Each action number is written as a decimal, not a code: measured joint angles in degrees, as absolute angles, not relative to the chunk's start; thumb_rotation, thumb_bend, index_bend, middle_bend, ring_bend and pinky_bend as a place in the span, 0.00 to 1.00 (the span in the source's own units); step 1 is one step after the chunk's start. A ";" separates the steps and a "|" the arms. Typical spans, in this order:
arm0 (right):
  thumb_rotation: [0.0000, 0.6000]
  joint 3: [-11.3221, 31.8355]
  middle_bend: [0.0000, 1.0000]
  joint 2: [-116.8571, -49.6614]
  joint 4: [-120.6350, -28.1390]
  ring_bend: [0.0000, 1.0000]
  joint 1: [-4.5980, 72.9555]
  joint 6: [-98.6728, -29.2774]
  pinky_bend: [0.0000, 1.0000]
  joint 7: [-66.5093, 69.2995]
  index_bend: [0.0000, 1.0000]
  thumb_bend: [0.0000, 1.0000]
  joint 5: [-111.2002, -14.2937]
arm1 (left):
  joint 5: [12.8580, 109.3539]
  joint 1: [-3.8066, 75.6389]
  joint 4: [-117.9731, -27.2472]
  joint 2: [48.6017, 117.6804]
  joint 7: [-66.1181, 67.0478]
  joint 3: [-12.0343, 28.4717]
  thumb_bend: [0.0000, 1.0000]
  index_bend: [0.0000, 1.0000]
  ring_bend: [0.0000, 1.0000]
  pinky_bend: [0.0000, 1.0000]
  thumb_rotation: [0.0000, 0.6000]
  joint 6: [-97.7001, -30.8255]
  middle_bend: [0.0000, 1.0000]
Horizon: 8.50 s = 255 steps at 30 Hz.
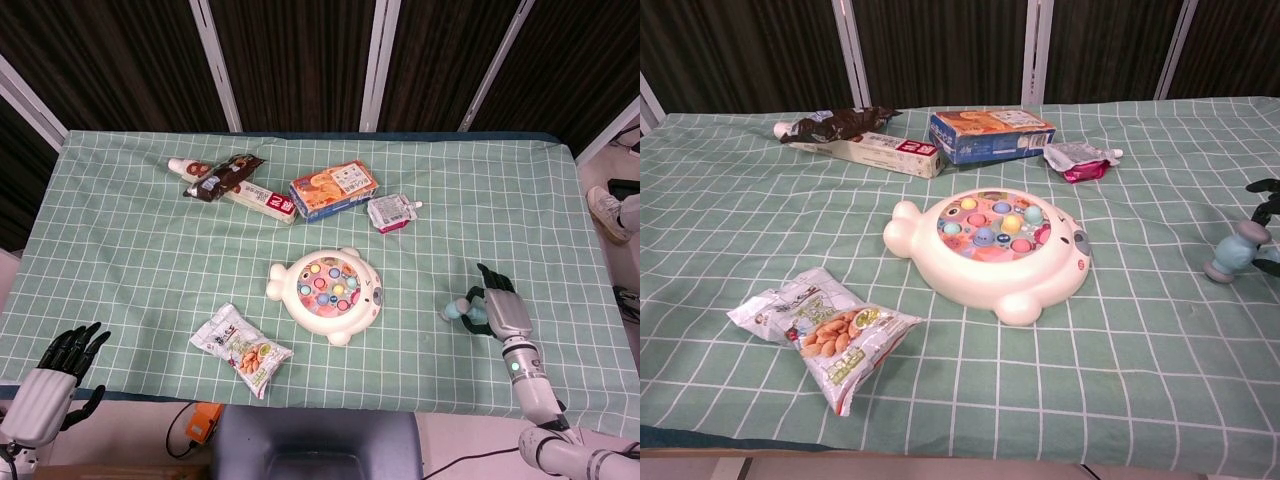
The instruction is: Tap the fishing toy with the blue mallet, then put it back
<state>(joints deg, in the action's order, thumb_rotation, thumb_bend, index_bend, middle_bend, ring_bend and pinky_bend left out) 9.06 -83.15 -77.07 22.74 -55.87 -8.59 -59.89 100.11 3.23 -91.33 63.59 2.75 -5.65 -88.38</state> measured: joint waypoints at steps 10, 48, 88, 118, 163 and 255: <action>1.00 8.95 0.09 -83.26 -77.05 0.00 22.91 -55.67 0.00 -8.92 0.65 0.50 -59.25 | 100.21 3.22 -91.28 63.59 2.75 -5.69 0.39 0.00 0.00 0.11 1.00 -88.40 0.00; 1.00 8.72 0.63 -84.43 -77.14 0.58 24.07 -56.79 0.45 -15.21 0.89 0.57 -55.93 | 100.47 3.11 -91.15 63.55 2.41 -5.66 0.39 0.00 0.00 0.11 1.00 -88.80 0.00; 1.00 10.63 0.78 -89.37 -71.74 0.76 24.00 -58.24 0.75 -11.14 1.00 0.73 -56.18 | 100.83 3.08 -90.87 63.29 1.23 -5.70 0.39 0.00 0.00 0.11 1.00 -89.31 0.00; 1.00 14.65 0.78 -67.93 -109.53 0.77 30.22 -59.43 0.75 -23.75 1.00 0.76 -55.51 | 100.54 3.37 -91.16 63.37 1.92 -5.64 0.39 0.00 0.00 0.11 1.00 -88.56 0.00; 1.00 14.16 0.78 -98.52 -97.89 0.77 61.74 -80.03 0.74 -63.60 1.00 0.77 -23.40 | 101.62 2.97 -90.04 62.04 -2.24 -6.09 0.39 0.00 0.00 0.11 1.00 -90.44 0.00; 1.00 16.33 0.78 -98.62 -92.92 0.76 57.67 -81.46 0.74 -69.78 1.00 0.77 -25.07 | 101.97 2.76 -89.81 62.01 -2.47 -6.00 0.39 0.00 0.00 0.11 1.00 -90.96 0.00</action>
